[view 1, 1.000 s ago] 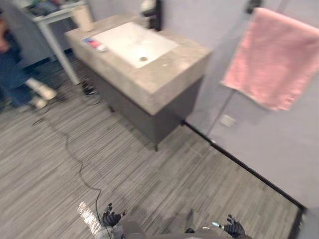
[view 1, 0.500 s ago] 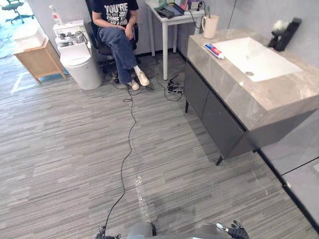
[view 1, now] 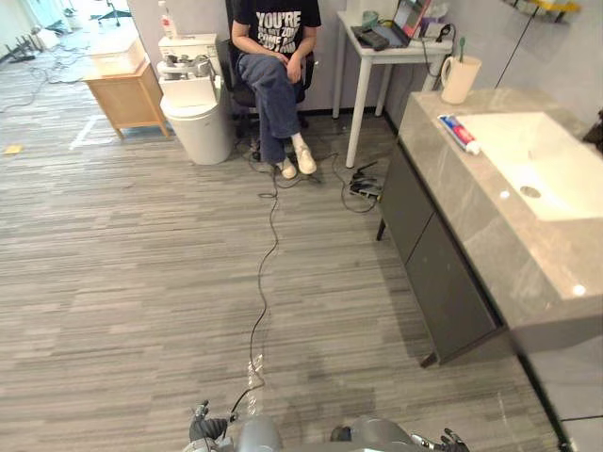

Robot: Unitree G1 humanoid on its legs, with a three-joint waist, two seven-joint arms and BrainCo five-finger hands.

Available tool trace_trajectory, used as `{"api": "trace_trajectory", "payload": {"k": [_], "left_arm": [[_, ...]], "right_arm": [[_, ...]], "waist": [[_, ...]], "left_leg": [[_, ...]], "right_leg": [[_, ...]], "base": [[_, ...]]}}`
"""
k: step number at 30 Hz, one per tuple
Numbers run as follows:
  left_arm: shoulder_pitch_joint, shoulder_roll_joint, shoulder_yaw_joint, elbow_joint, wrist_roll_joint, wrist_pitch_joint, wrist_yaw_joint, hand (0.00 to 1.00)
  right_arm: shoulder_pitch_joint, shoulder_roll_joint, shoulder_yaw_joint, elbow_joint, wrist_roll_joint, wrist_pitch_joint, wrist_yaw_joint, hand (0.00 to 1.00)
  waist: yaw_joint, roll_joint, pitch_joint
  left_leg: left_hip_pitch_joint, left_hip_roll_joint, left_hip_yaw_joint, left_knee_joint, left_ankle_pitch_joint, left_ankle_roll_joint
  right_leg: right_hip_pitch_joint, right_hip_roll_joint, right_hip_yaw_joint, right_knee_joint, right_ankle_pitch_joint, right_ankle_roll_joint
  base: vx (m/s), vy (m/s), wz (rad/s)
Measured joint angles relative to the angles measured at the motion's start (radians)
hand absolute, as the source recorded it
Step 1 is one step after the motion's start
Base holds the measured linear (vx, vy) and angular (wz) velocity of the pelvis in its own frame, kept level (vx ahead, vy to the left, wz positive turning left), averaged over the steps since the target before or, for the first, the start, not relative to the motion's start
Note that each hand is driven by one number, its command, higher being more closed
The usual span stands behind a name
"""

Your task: Organize washtable

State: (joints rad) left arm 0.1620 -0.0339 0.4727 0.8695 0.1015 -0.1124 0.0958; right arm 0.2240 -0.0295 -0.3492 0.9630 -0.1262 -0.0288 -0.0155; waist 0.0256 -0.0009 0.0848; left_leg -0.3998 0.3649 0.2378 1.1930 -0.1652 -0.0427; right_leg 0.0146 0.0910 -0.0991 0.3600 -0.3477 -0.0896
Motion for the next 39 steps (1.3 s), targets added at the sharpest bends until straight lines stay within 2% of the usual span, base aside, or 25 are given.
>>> {"api": "trace_trajectory", "payload": {"k": [3, 5, 6, 7, 8, 9, 11, 12, 15, 17, 19, 20, 21, 22, 24, 25, 28, 30, 32, 33, 34, 35, 36, 37, 39], "left_arm": [[0.006, -0.002, -0.009, 0.006, -0.013, -0.001, -0.002, 0.00], [0.017, 0.001, -0.011, 0.036, -0.012, -0.002, -0.003, 0.00], [0.031, 0.001, -0.031, 0.057, -0.012, -0.001, -0.002, 0.00], [0.044, -0.002, -0.038, 0.070, -0.012, -0.001, -0.004, 0.00], [0.049, 0.019, -0.045, 0.089, -0.012, -0.001, -0.005, 0.00], [0.045, 0.034, -0.051, 0.096, -0.011, -0.003, -0.006, 0.00], [0.028, 0.058, -0.067, 0.112, -0.009, 0.001, -0.008, 0.00], [0.019, 0.056, -0.072, 0.110, -0.008, 0.008, -0.008, 0.00], [0.014, 0.038, -0.073, 0.111, 0.007, 0.018, -0.008, 0.00], [-0.025, 0.032, -0.073, 0.100, 0.020, 0.019, -0.010, 0.00], [-0.047, 0.019, -0.068, 0.097, 0.028, 0.020, -0.014, 0.00], [-0.032, 0.005, -0.066, 0.084, 0.028, 0.020, -0.022, 0.00], [-0.025, 0.000, -0.069, 0.069, 0.028, 0.017, -0.032, 0.00], [-0.028, -0.023, -0.032, 0.064, 0.038, 0.023, -0.031, 0.00], [-0.026, -0.041, -0.028, 0.059, 0.041, 0.023, -0.027, 0.00], [-0.022, -0.047, -0.026, 0.055, 0.041, 0.029, -0.023, 0.00], [-0.026, -0.038, -0.029, 0.040, 0.024, 0.036, -0.007, 0.00], [-0.025, -0.030, -0.047, 0.040, 0.018, 0.026, -0.006, 0.00], [-0.034, -0.034, -0.046, 0.048, 0.018, 0.026, -0.004, 0.00], [-0.040, -0.040, -0.042, 0.055, 0.018, 0.026, -0.001, 0.00], [-0.058, -0.034, -0.037, 0.073, 0.018, 0.027, 0.000, 0.00], [-0.084, -0.033, -0.030, 0.077, 0.018, 0.027, 0.002, 0.00], [-0.097, -0.032, -0.030, 0.076, 0.018, 0.027, 0.002, 0.00], [-0.113, -0.032, -0.037, 0.077, 0.015, 0.026, -0.001, 0.00], [-0.120, -0.039, -0.056, 0.078, 0.015, 0.026, -0.007, 0.00]], "right_arm": [[-0.053, -0.008, 0.014, -0.001, -0.025, -0.001, 0.000, 0.00], [-0.112, -0.007, 0.010, 0.036, -0.036, -0.012, 0.000, 0.00], [-0.127, -0.019, 0.013, 0.045, -0.044, -0.021, 0.001, 0.00], [-0.127, -0.013, 0.015, 0.046, -0.046, -0.025, 0.002, 0.00], [-0.129, 0.021, 0.014, 0.052, -0.046, -0.032, 0.002, 0.00], [-0.132, 0.042, 0.009, 0.063, -0.053, -0.039, 0.007, 0.00], [-0.130, 0.058, 0.008, 0.076, -0.075, -0.039, 0.022, 0.00], [-0.127, 0.059, 0.011, 0.060, -0.080, -0.042, 0.025, 0.00], [-0.111, 0.045, 0.027, -0.011, -0.080, -0.058, 0.039, 0.00], [-0.106, 0.055, 0.057, -0.072, -0.078, -0.069, 0.042, 0.00], [-0.103, 0.063, 0.064, -0.074, -0.074, -0.074, 0.042, 0.00], [-0.101, 0.061, 0.069, -0.073, -0.074, -0.073, 0.042, 0.00], [-0.095, 0.065, 0.093, -0.068, -0.077, -0.062, 0.041, 0.00], [-0.091, 0.050, 0.106, -0.067, -0.077, -0.055, 0.043, 0.00], [-0.094, 0.031, 0.118, -0.084, -0.080, -0.051, 0.041, 0.00], [-0.109, 0.019, 0.120, -0.071, -0.082, -0.038, 0.038, 0.00], [-0.123, 0.029, 0.135, -0.037, -0.080, -0.028, 0.027, 0.00], [-0.151, 0.047, 0.159, -0.017, -0.080, -0.033, 0.014, 0.00], [-0.155, 0.047, 0.156, 0.014, -0.079, -0.038, 0.009, 0.00], [-0.159, 0.040, 0.131, -0.002, -0.072, -0.031, -0.004, 0.00], [-0.158, 0.046, 0.127, -0.003, -0.057, -0.029, -0.007, 0.00], [-0.146, 0.048, 0.109, -0.010, -0.040, -0.030, -0.002, 0.00], [-0.145, 0.049, 0.097, -0.010, -0.038, -0.029, -0.001, 0.00], [-0.146, 0.063, 0.079, -0.007, -0.030, -0.022, -0.003, 0.00], [-0.137, 0.055, 0.067, -0.006, -0.022, -0.012, -0.001, 0.00]], "waist": [[0.017, 0.002, -0.004], [0.037, 0.000, -0.006], [0.057, 0.021, -0.020], [0.065, 0.021, -0.033], [0.061, -0.004, -0.057], [0.041, -0.026, -0.059], [0.040, -0.056, -0.037], [0.036, -0.047, -0.016], [0.006, -0.010, 0.003], [-0.033, 0.001, -0.007], [-0.048, -0.015, -0.014], [-0.045, -0.012, -0.026], [-0.048, -0.052, -0.038], [-0.046, -0.034, -0.048], [-0.024, 0.027, -0.036], [-0.005, 0.051, -0.027], [-0.007, 0.022, -0.027], [-0.001, 0.009, -0.030], [-0.006, 0.030, -0.039], [-0.012, 0.073, -0.054], [-0.013, 0.061, -0.056], [-0.013, 0.062, -0.055], [-0.011, 0.049, -0.053], [-0.007, 0.025, -0.056], [-0.008, 0.018, -0.055]], "left_leg": [[-0.086, -0.050, 0.103, -0.263, -0.056, 0.000], [-0.131, -0.150, 0.077, -0.557, -0.031, -0.022], [-0.138, -0.196, 0.012, -0.699, 0.056, 0.007], [-0.137, -0.218, -0.007, -0.687, 0.114, 0.069], [-0.130, -0.254, 0.000, -0.664, 0.083, 0.125], [-0.100, -0.289, 0.005, -0.661, 0.055, 0.145], [0.009, -0.340, 0.008, -0.673, 0.018, 0.162], [0.111, -0.353, 0.009, -0.690, -0.024, 0.171], [0.313, -0.347, 0.023, -0.776, -0.084, 0.167], [0.441, -0.345, 0.037, -0.857, -0.167, 0.139], [0.552, -0.347, 0.093, -0.933, -0.187, 0.104], [0.596, -0.349, 0.127, -0.962, -0.184, 0.076], [0.593, -0.372, 0.135, -0.850, -0.174, 0.025], [0.499, -0.325, 0.111, -0.563, -0.166, -0.003], [0.337, -0.228, 0.073, -0.201, 0.036, -0.013], [0.252, -0.176, 0.057, -0.049, 0.006, 0.005], [0.153, -0.168, -0.027, -0.147, -0.113, 0.012], [0.177, -0.221, -0.217, -0.465, -0.163, -0.006], [0.220, -0.208, -0.328, -0.682, -0.135, -0.046], [0.242, -0.154, -0.310, -0.795, -0.095, -0.106], [0.252, -0.159, -0.251, -0.784, -0.102, -0.096], [0.272, -0.150, -0.156, -0.795, -0.106, -0.087], [0.288, -0.152, -0.096, -0.798, -0.108, -0.083], [0.313, -0.169, 0.001, -0.800, -0.109, -0.082], [0.364, -0.196, 0.075, -0.824, -0.106, -0.077]], "right_leg": [[0.102, -0.033, 0.053, -0.130, 0.015, 0.011], [0.185, -0.086, 0.102, -0.210, 0.016, 0.012], [0.208, -0.092, 0.137, -0.220, 0.018, 0.016], [0.214, -0.100, 0.150, -0.207, 0.014, 0.030], [0.198, -0.144, 0.152, -0.125, 0.023, 0.054], [0.137, -0.168, 0.154, 0.034, 0.073, 0.118], [0.037, -0.188, 0.188, 0.376, 0.189, 0.181], [-0.035, -0.179, 0.189, 0.599, 0.184, 0.178], [-0.201, -0.153, 0.130, 0.749, 0.101, 0.127], [-0.364, -0.151, -0.003, 0.605, 0.061, 0.127], [-0.374, -0.173, -0.201, 0.340, 0.102, 0.103], [-0.363, -0.161, -0.291, 0.224, 0.181, 0.027], [-0.349, -0.138, -0.318, 0.136, 0.274, -0.086], [-0.303, -0.098, -0.310, 0.095, 0.209, -0.133], [-0.258, -0.018, -0.221, 0.045, 0.185, -0.134], [-0.222, 0.026, -0.151, 0.031, 0.181, -0.131], [-0.139, 0.069, 0.059, -0.003, 0.177, -0.099], [-0.110, 0.100, 0.318, -0.019, 0.197, -0.031], [-0.117, 0.127, 0.467, -0.033, 0.197, 0.015], [-0.131, 0.155, 0.544, -0.032, 0.203, 0.048], [-0.150, 0.149, 0.585, -0.022, 0.204, 0.072], [-0.187, 0.135, 0.578, -0.015, 0.228, 0.139], [-0.207, 0.105, 0.524, -0.012, 0.225, 0.153], [-0.220, 0.020, 0.395, -0.017, 0.233, 0.162], [-0.208, -0.090, 0.216, -0.012, 0.231, 0.159]], "base": [[0.53, 0.157, -0.60], [0.63, 0.276, -0.76], [0.65, 0.319, -0.92], [0.71, 0.349, -0.54], [0.77, 0.333, 0.08], [0.79, 0.321, 0.33], [0.75, 0.260, 0.26], [0.70, 0.215, -0.01], [0.60, 0.192, -0.25], [0.47, 0.113, -0.08], [0.48, 0.077, -0.08], [0.77, 0.114, -0.50], [0.80, 0.103, -0.87], [0.80, 0.122, -1.22], [0.58, 0.177, -1.54], [0.55, 0.205, -1.80], [0.51, 0.203, -2.14], [0.41, 0.378, -3.21], [0.26, 0.565, -3.43], [0.19, 0.587, -3.18], [0.12, 0.480, -2.85], [0.04, 0.347, -2.13], [-0.01, 0.381, -2.38], [-0.07, 0.304, -2.00], [-0.06, 0.225, -1.42]]}}
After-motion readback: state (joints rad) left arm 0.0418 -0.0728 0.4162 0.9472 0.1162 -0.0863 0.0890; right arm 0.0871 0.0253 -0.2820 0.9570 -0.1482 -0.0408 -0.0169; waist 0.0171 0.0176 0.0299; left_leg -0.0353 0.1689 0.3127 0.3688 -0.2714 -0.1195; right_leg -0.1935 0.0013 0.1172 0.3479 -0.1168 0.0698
